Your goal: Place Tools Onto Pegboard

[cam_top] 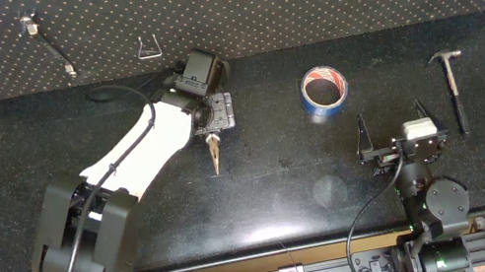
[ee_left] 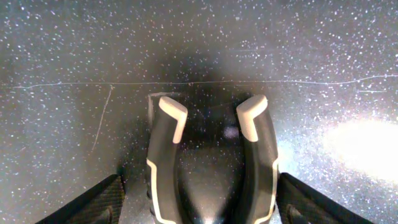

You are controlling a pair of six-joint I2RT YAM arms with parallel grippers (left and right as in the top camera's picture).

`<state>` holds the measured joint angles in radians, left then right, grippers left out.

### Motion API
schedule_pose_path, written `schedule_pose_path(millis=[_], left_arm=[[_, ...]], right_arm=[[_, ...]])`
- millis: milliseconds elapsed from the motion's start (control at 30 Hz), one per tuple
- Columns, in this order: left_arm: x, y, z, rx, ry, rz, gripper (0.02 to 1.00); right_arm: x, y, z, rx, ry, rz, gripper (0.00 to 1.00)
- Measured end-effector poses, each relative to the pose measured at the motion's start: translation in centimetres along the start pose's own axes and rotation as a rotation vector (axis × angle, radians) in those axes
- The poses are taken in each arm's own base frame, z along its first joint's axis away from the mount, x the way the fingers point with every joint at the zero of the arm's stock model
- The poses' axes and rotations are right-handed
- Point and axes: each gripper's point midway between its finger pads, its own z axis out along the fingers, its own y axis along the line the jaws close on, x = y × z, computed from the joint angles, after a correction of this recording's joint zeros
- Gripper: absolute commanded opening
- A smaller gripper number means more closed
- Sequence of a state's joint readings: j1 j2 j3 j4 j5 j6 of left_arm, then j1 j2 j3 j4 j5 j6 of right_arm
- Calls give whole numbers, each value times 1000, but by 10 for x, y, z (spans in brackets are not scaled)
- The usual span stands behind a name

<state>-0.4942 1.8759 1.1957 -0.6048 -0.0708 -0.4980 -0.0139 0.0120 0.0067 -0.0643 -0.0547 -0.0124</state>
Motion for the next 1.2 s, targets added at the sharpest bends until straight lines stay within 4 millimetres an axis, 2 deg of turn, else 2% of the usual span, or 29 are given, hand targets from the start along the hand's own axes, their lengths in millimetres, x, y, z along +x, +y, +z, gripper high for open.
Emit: schedule_pose_path(millis=[67,400,1000,1100,1200], left_arm=[[0,0,0,0,0,1,774],[0,0,1,-1,1,13,621],[-2,0,1,-3,-10,-62,579],[-3,0,1,-3,-13,-92,527],[-4,0,0,-4,-15,-111,516]], right_arm=[[0,0,0,0,0,0,989],[0,0,0,0,0,0,989],[0,0,0,0,0,0,989],[0,0,0,0,0,0,989],[0,0,0,0,0,0,989]])
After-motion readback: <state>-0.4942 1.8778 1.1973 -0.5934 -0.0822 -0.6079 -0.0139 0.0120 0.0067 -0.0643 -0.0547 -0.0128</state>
